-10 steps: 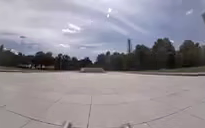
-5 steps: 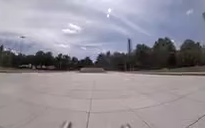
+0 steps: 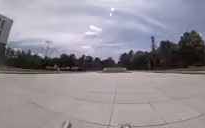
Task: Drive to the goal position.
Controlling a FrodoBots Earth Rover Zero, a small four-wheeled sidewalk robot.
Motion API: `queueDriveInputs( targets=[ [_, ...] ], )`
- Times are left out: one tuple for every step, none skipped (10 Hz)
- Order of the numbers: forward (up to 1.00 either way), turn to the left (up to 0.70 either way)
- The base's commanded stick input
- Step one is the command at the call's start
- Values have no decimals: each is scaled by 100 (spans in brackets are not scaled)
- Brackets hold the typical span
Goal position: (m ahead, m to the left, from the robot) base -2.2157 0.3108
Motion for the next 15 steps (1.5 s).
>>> queueDriveInputs(
  targets=[
    [70, 35],
    [70, 35],
    [70, 35],
    [70, 35],
    [70, 35],
    [70, 35],
    [70, 35],
    [70, 35],
    [70, 35],
    [70, 35],
    [70, 35],
    [70, 35],
    [70, 35],
    [70, 35],
    [70, 35]
  ],
)
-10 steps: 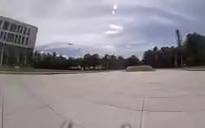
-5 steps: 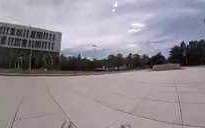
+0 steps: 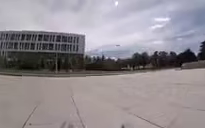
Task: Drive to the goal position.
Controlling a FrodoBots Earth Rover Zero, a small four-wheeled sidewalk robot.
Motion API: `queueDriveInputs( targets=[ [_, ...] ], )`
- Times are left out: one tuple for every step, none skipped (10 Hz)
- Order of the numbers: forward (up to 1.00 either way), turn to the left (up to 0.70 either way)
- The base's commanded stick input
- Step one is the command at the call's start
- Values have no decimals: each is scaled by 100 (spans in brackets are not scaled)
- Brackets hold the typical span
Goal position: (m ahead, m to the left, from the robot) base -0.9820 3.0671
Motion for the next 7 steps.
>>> queueDriveInputs(
  targets=[
    [70, 35],
    [70, 35],
    [70, 35],
    [70, 35],
    [70, 35],
    [70, 35],
    [70, 35]
  ],
)
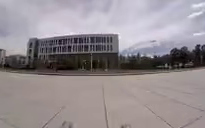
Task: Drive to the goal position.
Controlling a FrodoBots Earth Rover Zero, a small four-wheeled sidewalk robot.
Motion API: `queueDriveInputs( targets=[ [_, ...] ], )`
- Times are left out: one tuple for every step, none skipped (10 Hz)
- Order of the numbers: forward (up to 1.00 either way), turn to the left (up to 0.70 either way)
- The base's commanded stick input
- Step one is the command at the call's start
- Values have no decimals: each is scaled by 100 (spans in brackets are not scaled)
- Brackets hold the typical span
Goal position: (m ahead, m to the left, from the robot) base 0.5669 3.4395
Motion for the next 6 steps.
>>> queueDriveInputs(
  targets=[
    [70, 35],
    [70, 35],
    [70, 35],
    [70, 35],
    [70, 35],
    [70, 35]
  ],
)
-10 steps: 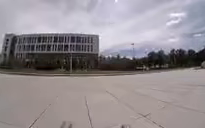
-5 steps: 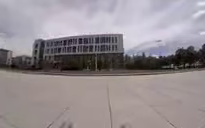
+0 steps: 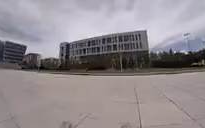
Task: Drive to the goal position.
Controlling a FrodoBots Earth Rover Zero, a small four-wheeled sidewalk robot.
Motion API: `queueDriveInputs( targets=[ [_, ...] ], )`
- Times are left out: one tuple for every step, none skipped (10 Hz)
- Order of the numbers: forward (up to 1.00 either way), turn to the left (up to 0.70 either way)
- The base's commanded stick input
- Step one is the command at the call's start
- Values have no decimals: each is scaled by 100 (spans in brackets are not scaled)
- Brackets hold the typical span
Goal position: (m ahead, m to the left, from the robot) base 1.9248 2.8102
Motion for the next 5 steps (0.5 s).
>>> queueDriveInputs(
  targets=[
    [70, 35],
    [70, 35],
    [70, 35],
    [70, 35],
    [70, 35]
  ],
)
